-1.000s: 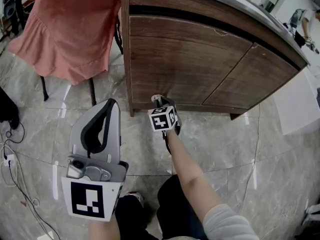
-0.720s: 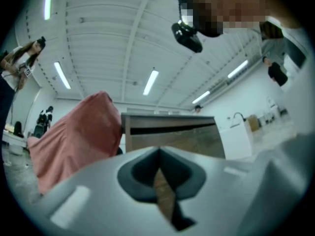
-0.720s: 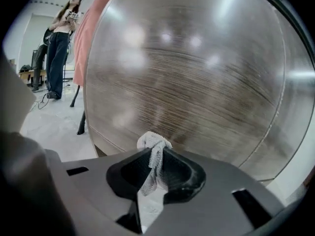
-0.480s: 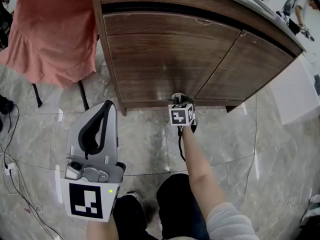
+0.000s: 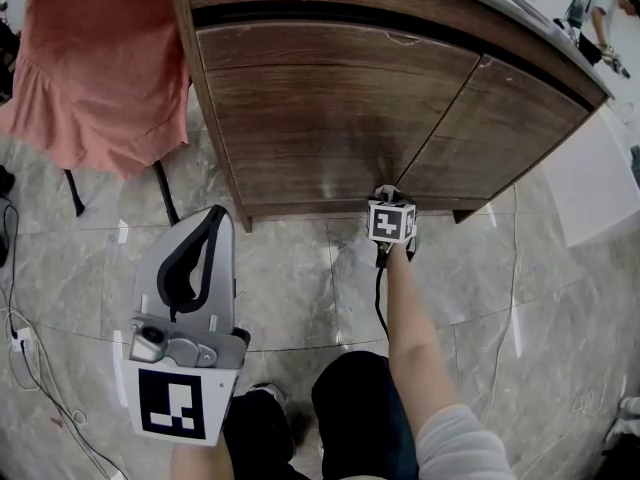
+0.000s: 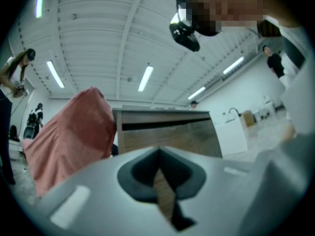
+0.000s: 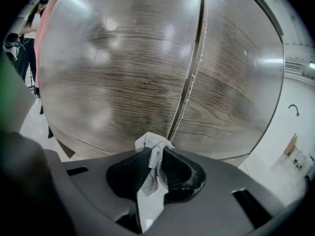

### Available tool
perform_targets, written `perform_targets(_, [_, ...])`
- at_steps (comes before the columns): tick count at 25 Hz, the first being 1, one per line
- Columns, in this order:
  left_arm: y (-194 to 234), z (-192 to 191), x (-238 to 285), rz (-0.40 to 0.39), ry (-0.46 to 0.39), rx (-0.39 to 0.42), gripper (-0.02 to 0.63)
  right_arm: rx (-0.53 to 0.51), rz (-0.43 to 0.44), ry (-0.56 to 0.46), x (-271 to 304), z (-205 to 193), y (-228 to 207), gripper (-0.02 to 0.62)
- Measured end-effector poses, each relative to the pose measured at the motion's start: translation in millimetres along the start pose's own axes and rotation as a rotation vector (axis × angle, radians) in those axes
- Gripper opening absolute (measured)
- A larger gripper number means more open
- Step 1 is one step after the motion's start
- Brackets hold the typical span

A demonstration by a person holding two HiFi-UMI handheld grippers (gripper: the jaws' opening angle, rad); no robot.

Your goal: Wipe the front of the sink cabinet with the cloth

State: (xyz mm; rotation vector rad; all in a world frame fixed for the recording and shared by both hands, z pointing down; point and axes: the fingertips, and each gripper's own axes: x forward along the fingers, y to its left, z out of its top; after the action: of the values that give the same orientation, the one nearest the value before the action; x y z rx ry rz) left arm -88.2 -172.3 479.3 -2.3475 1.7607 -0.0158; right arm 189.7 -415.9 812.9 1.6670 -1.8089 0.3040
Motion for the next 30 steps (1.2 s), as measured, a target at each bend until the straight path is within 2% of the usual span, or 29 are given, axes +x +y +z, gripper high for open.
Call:
perform_targets(3, [-1,0,2,-0.004,-0.007,-0.007,0.006,0.035,0.011,-0.031,-5,1,3,0.067])
perform_targets(7, [-5,-7,7,-0.01,-0.002,-0.006,0.006,0.148,0.042,-0.112,-21,3,4,0.066])
perform_targets(12, [-16,-26,17,-0.051,0.053,0.021,0.006,0.233,0.079,-0.205,-54,16,5,0.066])
perform_targets(17, [-26,-42,28,-0.093,0.089,-0.033,0.006,0.289,0.116,-0.303,-102,33,5,0.067])
perform_targets(20, [-28,-47,35,-0.099,0.108,-0.119,0.006,0.313,0.139,-0.339,-135,42,4,0.067])
perform_targets(22, [-30,-44,39,-0.108,0.101,-0.158,0.006,0.317,0.15,-0.355,-158,49,2,0.067])
perform_targets(27, [-34,-29,35,-0.122,0.11,-0.15,0.006,0.293,0.176,-0.385,-221,76,-5,0.067])
perform_targets(30, [-33,-10,22,-0.136,0.13,-0.208,0.006,0.3,0.194,-0.411,-263,99,-10,0.067])
